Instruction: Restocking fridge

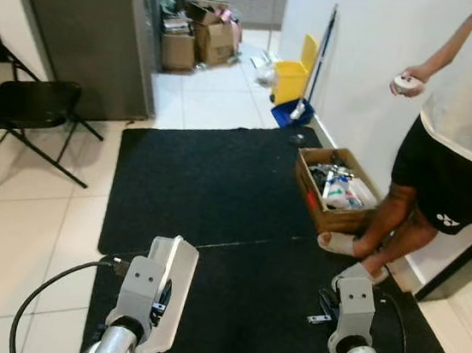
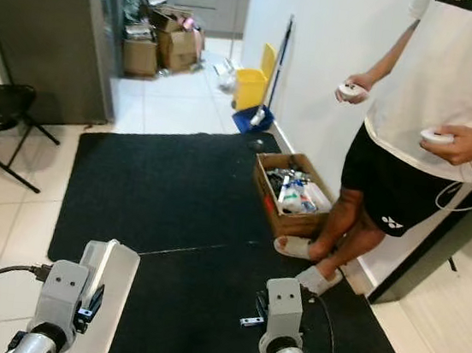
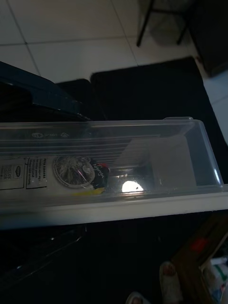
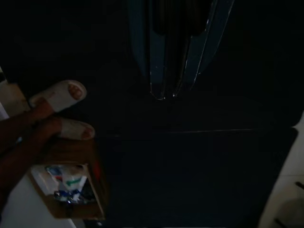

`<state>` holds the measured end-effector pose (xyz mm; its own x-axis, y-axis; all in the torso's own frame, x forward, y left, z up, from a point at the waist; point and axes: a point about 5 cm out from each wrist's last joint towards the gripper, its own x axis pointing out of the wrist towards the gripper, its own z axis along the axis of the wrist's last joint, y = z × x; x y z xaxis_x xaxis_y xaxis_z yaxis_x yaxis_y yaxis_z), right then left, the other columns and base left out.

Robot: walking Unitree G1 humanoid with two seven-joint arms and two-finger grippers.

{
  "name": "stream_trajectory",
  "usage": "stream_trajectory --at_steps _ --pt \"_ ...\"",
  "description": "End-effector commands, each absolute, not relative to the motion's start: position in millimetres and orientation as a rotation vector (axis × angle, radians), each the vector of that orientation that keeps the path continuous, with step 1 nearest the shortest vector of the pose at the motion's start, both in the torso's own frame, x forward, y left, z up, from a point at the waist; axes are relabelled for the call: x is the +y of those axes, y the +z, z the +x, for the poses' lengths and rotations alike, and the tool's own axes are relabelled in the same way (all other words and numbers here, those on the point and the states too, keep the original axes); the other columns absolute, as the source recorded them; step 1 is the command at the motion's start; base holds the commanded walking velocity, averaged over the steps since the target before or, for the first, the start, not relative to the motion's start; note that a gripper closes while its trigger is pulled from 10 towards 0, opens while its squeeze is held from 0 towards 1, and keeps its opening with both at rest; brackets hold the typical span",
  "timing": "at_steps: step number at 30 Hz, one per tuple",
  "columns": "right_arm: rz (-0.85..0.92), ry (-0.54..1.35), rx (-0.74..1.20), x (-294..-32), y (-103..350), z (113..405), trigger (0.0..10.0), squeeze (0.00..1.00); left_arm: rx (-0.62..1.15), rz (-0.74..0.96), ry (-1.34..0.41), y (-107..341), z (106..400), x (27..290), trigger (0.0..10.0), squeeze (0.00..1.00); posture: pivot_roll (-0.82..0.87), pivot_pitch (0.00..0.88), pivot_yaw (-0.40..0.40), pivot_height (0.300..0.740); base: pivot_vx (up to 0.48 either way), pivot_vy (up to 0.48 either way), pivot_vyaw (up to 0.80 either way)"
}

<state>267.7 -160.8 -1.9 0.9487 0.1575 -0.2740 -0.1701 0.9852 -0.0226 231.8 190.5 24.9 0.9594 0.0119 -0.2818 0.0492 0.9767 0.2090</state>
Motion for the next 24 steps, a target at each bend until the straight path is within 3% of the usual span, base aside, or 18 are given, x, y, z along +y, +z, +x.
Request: stream_trajectory --at_steps 1,24 --pt "-0.057 0.17 0.279 -162.1 -2.7 265.7 10.0 0.0 0.243 0.217 -0.031 31.7 234.5 185.7 10.0 0.0 -0.04 0.067 -0.037 0.74 0.48 0.0 0.0" --pt "-0.071 0.192 0.291 -158.5 -5.0 263.1 10.0 0.0 0.245 0.221 -0.033 32.0 236.0 186.0 10.0 0.0 -0.04 0.066 -0.036 0.74 0.48 0.0 0.0"
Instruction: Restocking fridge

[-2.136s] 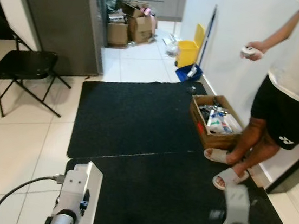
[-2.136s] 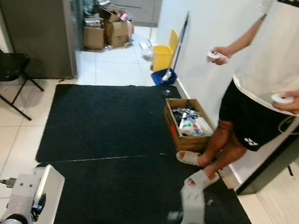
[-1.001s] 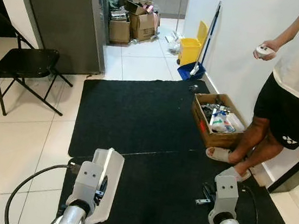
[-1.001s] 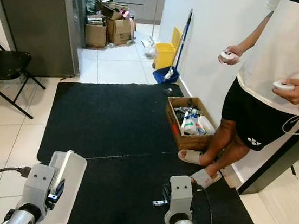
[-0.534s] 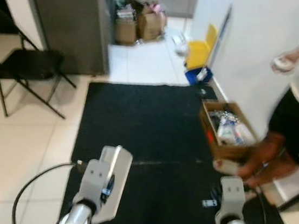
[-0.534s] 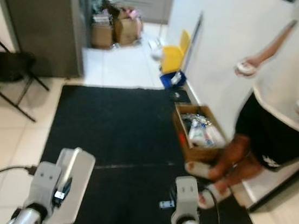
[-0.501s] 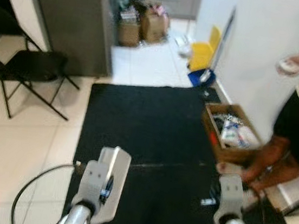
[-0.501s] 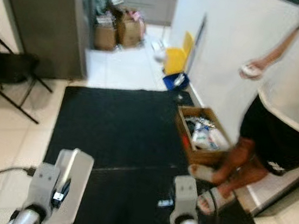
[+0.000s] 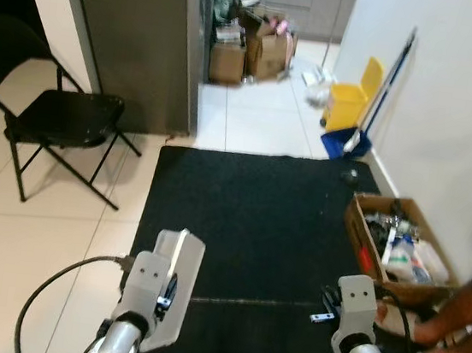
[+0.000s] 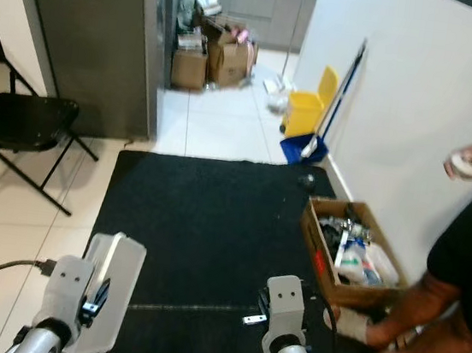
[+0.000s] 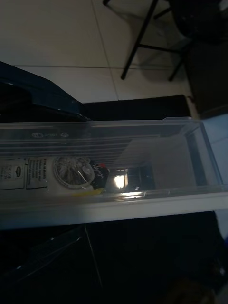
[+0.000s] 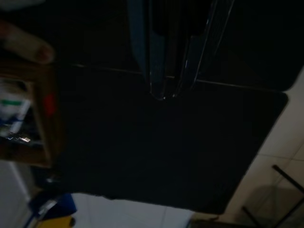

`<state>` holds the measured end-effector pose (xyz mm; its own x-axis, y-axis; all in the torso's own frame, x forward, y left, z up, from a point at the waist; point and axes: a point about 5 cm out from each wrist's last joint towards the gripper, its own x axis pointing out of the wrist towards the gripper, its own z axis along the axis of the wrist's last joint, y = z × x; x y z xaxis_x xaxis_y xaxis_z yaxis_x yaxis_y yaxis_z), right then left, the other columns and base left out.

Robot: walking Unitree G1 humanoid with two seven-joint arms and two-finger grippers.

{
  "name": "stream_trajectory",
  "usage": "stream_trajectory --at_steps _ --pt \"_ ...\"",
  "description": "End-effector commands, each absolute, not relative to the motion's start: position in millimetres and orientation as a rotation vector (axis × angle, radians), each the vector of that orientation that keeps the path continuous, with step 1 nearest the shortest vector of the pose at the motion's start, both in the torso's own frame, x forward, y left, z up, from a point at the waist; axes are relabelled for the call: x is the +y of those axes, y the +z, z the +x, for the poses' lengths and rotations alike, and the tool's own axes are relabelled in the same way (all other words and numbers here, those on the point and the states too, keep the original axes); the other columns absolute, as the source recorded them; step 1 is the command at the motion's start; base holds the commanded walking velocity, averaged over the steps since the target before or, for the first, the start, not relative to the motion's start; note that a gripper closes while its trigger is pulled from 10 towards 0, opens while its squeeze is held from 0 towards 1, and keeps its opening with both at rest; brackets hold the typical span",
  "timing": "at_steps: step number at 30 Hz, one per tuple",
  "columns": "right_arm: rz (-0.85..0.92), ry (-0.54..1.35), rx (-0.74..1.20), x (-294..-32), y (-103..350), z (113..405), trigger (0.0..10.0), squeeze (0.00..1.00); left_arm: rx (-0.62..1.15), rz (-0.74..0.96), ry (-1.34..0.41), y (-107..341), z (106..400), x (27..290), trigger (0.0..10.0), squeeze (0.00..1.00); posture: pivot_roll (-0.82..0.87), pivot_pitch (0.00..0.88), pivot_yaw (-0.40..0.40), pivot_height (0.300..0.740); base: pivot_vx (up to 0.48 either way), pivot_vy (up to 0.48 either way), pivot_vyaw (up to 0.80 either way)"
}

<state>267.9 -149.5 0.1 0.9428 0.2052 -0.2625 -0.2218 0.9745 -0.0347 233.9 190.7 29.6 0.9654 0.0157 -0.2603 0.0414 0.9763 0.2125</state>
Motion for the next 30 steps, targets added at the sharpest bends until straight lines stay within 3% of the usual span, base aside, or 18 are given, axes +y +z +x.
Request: stream_trajectory --at_steps 1,20,30 --pt "-0.071 0.194 0.291 -158.3 -5.0 262.9 10.0 0.0 0.244 0.221 -0.033 32.1 236.1 185.9 10.0 0.0 -0.04 0.066 -0.036 0.74 0.48 0.0 0.0" --pt "-0.06 0.182 0.306 -161.2 -8.0 259.4 10.0 0.0 0.239 0.222 -0.048 32.3 238.7 182.1 10.0 0.0 -0.05 0.064 -0.037 0.74 0.48 0.0 0.0" --pt "-0.056 0.18 0.305 -160.8 -8.0 259.3 10.0 0.0 0.239 0.222 -0.052 32.3 239.2 181.4 10.0 0.0 -0.05 0.065 -0.035 0.74 0.48 0.0 -0.54"
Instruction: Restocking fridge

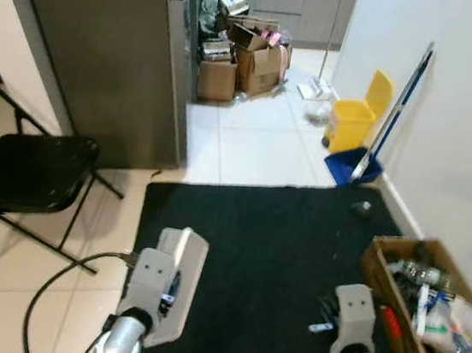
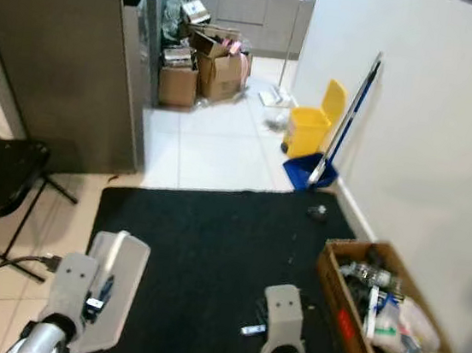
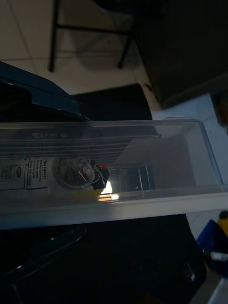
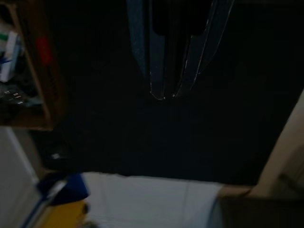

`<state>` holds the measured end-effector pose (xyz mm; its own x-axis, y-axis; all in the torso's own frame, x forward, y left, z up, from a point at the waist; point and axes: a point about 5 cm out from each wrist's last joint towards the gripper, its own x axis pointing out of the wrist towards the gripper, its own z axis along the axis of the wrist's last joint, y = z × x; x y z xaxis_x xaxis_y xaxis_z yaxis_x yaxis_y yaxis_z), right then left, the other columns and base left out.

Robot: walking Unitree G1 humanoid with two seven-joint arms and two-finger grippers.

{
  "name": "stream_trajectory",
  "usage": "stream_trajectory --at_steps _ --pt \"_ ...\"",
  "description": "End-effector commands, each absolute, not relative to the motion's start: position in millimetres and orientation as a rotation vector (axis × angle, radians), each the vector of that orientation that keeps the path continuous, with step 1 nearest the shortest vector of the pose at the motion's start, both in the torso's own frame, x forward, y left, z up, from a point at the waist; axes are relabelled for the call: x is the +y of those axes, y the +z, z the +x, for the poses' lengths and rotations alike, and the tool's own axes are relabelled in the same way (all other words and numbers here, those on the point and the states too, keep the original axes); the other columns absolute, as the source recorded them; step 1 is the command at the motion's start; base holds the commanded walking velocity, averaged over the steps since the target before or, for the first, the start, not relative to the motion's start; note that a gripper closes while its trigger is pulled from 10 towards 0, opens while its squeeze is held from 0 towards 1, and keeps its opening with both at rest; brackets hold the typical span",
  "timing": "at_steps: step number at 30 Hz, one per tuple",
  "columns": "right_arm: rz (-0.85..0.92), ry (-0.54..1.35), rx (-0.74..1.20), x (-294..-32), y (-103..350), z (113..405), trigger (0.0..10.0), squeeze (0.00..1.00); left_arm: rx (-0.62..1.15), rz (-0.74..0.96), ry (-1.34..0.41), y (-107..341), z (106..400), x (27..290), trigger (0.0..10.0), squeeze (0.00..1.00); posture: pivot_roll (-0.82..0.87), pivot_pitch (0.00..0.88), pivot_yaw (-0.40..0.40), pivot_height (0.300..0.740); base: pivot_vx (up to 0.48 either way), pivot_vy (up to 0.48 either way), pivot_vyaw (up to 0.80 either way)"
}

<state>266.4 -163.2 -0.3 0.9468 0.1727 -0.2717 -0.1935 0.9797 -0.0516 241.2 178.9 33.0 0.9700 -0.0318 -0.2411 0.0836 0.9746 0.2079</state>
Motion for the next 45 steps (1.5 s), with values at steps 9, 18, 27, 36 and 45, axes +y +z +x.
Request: stream_trajectory --at_steps 9,18,27,36,45 --pt "-0.057 0.179 0.308 -161.0 -8.4 259.1 10.0 0.0 0.238 0.222 -0.055 32.1 240.0 180.6 10.0 0.0 -0.06 0.066 -0.034 0.74 0.48 0.0 -0.53" --pt "-0.058 0.18 0.308 -161.0 -8.2 259.3 10.0 0.0 0.237 0.223 -0.059 31.9 240.4 179.9 10.0 0.0 -0.06 0.064 -0.034 0.74 0.48 0.0 -0.49" --pt "-0.061 0.18 0.311 -161.5 -8.7 259.0 10.0 0.0 0.238 0.223 -0.063 31.4 241.2 179.6 10.0 0.0 -0.07 0.058 -0.031 0.74 0.48 0.0 -0.46" --pt "-0.071 0.199 0.304 -159.3 -7.5 260.1 10.0 0.0 0.237 0.226 -0.059 31.4 242.1 180.1 10.0 0.0 -0.07 0.054 -0.029 0.74 0.48 0.0 -0.05" --pt "-0.083 0.231 0.294 -155.0 -6.7 259.5 10.0 0.0 0.239 0.225 -0.052 31.3 242.6 180.0 10.0 0.0 -0.07 0.054 -0.029 0.74 0.48 0.0 0.14"
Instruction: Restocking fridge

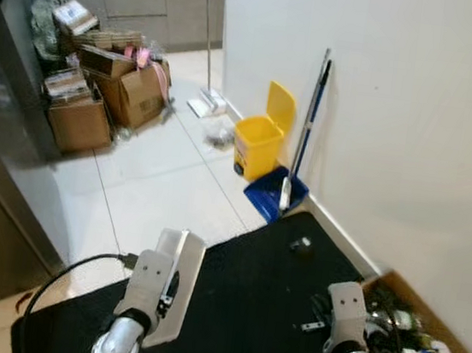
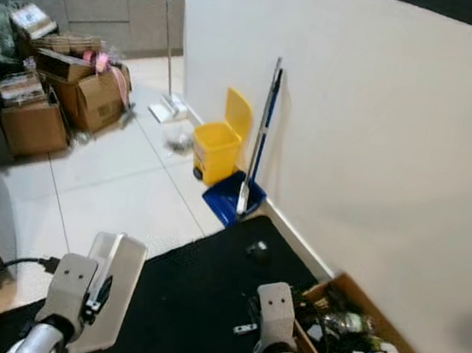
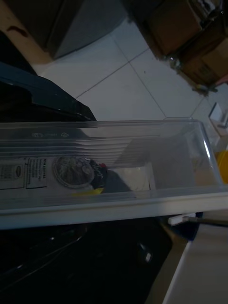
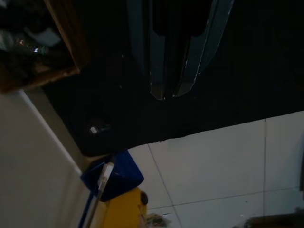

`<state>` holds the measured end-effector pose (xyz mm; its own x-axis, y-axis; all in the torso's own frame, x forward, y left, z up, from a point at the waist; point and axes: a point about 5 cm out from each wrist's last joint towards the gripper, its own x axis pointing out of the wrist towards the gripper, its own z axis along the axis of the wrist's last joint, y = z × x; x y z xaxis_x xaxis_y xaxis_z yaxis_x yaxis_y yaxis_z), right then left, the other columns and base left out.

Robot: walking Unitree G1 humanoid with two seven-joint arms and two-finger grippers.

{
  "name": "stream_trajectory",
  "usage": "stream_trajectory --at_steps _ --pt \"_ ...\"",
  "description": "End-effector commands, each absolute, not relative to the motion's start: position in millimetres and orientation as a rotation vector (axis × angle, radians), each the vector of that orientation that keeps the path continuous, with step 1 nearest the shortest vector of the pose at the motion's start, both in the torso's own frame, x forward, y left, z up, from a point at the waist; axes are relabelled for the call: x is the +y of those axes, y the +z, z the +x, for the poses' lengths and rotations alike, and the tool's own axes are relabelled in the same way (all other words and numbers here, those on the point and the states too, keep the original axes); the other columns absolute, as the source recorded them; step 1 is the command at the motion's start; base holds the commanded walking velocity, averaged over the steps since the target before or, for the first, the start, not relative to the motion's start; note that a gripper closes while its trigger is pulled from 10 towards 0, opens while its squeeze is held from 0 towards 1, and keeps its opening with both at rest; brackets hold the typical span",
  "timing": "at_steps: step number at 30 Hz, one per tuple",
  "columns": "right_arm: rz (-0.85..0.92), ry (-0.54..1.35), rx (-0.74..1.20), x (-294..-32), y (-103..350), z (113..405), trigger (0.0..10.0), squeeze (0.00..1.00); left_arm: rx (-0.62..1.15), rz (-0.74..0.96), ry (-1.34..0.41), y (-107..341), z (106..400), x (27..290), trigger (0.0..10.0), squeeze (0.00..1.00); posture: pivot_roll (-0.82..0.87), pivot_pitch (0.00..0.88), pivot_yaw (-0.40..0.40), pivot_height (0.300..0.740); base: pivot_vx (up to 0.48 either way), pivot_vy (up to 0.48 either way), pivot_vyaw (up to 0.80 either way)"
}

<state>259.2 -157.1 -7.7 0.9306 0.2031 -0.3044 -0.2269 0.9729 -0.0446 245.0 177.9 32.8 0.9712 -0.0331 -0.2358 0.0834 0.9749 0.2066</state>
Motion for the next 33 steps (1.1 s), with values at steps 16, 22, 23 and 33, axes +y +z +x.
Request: stream_trajectory --at_steps 16,22,23,33 --pt "-0.094 0.243 0.289 -153.5 -6.0 259.7 10.0 0.0 0.247 0.225 -0.043 30.3 241.3 181.6 10.0 0.0 -0.06 0.06 -0.03 0.74 0.48 0.0 0.77" --pt "-0.067 0.314 0.306 -144.9 -8.5 256.0 10.0 0.0 0.269 0.212 -0.026 28.3 237.5 184.5 10.0 0.0 -0.07 0.061 -0.027 0.74 0.251 0.0 0.0" --pt "-0.067 0.314 0.306 -144.9 -8.5 256.0 10.0 0.0 0.269 0.212 -0.026 28.3 237.5 184.5 10.0 0.0 -0.07 0.061 -0.027 0.74 0.0 0.0 0.0" --pt "-0.073 0.357 0.312 -137.3 -10.8 252.6 10.0 0.0 0.276 0.21 -0.015 27.4 234.7 185.8 10.0 0.0 -0.07 0.063 -0.024 0.74 0.0 0.0 0.0"
